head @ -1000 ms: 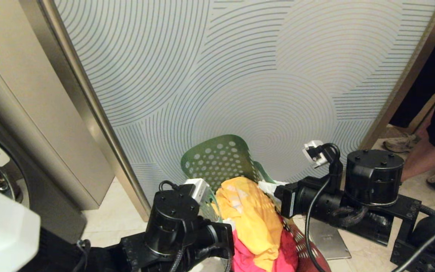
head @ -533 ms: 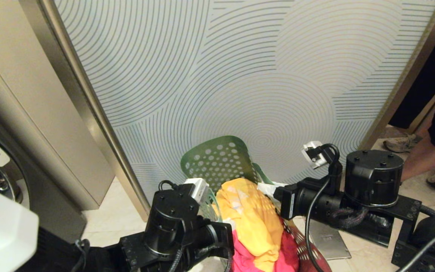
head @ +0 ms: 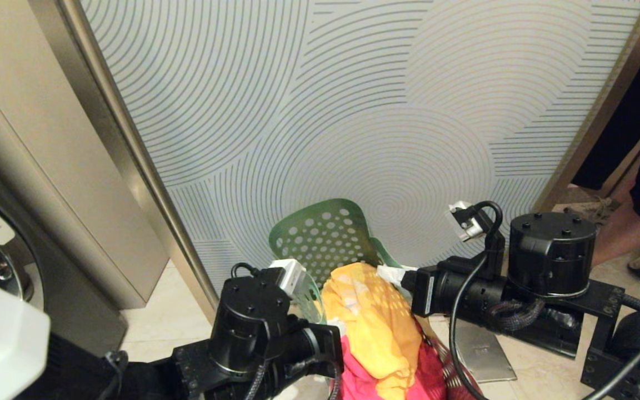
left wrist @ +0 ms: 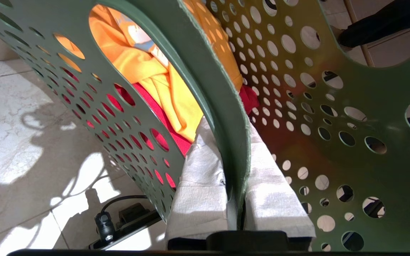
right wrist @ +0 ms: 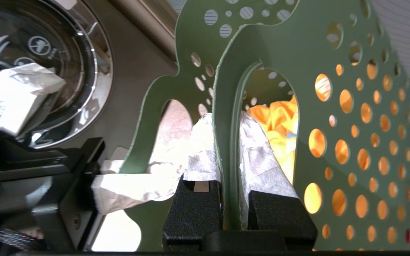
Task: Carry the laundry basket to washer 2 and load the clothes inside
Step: Pick up the clothes basket and put it beside the washing machine
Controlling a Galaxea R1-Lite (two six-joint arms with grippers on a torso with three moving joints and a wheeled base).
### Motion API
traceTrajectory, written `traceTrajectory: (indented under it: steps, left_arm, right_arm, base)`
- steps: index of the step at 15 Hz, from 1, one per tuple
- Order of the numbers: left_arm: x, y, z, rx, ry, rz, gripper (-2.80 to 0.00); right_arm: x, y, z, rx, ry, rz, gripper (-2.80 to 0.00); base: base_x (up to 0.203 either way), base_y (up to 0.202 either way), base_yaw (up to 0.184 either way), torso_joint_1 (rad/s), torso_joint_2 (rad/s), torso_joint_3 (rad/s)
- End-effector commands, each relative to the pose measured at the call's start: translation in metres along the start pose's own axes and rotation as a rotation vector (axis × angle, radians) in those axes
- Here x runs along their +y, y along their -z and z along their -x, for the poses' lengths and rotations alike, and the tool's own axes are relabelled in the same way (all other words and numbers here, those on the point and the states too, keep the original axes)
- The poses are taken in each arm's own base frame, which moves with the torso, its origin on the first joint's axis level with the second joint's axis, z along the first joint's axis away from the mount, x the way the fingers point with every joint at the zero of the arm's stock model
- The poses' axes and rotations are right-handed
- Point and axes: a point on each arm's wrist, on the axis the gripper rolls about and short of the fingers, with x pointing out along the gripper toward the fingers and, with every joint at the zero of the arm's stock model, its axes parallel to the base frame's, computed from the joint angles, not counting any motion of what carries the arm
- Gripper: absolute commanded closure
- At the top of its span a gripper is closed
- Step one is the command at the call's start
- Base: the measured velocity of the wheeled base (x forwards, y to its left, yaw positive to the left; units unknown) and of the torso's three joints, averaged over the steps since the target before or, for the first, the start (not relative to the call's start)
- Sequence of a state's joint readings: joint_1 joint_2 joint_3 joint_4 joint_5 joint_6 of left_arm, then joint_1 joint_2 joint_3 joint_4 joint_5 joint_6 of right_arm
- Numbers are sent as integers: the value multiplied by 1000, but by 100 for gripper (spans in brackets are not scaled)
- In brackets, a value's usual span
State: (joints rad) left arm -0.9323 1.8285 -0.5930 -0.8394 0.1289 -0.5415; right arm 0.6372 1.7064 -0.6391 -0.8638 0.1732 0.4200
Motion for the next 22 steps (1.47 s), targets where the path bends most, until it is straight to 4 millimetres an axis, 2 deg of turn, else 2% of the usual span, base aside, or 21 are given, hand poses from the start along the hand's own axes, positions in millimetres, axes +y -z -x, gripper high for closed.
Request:
traceTrajectory:
  steps: [1, 7, 22]
  left_arm:
    - [-1, -1, 1, -7, 4, 4, 0]
    - [-1, -2, 3, -10, 5, 4, 0]
    - [-1, -3, 3, -15, 8, 5, 0]
  right_arm:
    - [3, -2, 0, -7, -12, -2, 0]
    - [10, -10, 8, 0, -59, -91, 0]
    - [11, -10, 8, 2, -65, -94, 0]
  base:
    - [0, 0, 0, 0, 0, 0]
    - [0, 0, 0, 0, 0, 0]
    - [0, 0, 0, 0, 0, 0]
